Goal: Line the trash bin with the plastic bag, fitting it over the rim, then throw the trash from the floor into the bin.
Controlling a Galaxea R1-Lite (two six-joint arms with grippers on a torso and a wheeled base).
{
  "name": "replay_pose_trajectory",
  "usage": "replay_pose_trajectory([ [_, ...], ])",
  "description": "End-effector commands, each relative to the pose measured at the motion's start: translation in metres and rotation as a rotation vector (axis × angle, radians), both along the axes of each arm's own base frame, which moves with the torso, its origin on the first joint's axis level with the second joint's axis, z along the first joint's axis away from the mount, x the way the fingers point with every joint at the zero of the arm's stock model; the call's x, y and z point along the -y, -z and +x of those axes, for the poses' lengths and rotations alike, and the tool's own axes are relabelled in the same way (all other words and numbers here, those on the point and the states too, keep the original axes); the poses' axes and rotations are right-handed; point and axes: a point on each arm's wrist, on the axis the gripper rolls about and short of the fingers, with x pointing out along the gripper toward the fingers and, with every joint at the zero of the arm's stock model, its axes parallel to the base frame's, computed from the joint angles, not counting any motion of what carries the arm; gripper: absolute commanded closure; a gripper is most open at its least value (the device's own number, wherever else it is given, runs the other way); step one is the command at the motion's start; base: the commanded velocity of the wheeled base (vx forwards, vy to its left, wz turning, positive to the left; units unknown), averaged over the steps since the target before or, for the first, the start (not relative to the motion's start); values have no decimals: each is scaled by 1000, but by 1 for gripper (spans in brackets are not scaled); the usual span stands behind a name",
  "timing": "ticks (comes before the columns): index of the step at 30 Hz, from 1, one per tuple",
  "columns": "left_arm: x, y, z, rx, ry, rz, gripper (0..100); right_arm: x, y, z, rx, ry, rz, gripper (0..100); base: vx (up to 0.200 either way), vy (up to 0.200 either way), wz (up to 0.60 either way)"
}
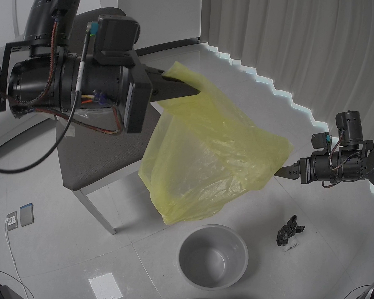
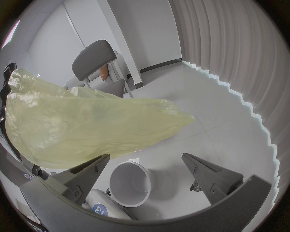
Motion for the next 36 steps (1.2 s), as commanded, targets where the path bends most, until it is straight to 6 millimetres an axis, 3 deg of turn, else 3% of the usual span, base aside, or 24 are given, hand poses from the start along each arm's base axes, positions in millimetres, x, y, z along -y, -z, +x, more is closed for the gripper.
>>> replay_pose_trajectory([
  [1,-1,9,11,-20,-23,22,100,11,-14,-17,38,20,-2,0,0,0,0],
  [6,-4,16,23,-37,-55,37,100,34,-37,-32,96,85,1,0,0,0,0],
  [15,-4,10,13,-20,-34,27,100,49,-62,-20,153,95,58,0,0,0,0],
  [28,-4,6,9,-7,-28,16,100,31,2,15,-51,41,34,0,0,0,0],
  [36,-2,5,10,-4,-25,14,100,29,16,26,-78,34,46,0,0,0,0],
])
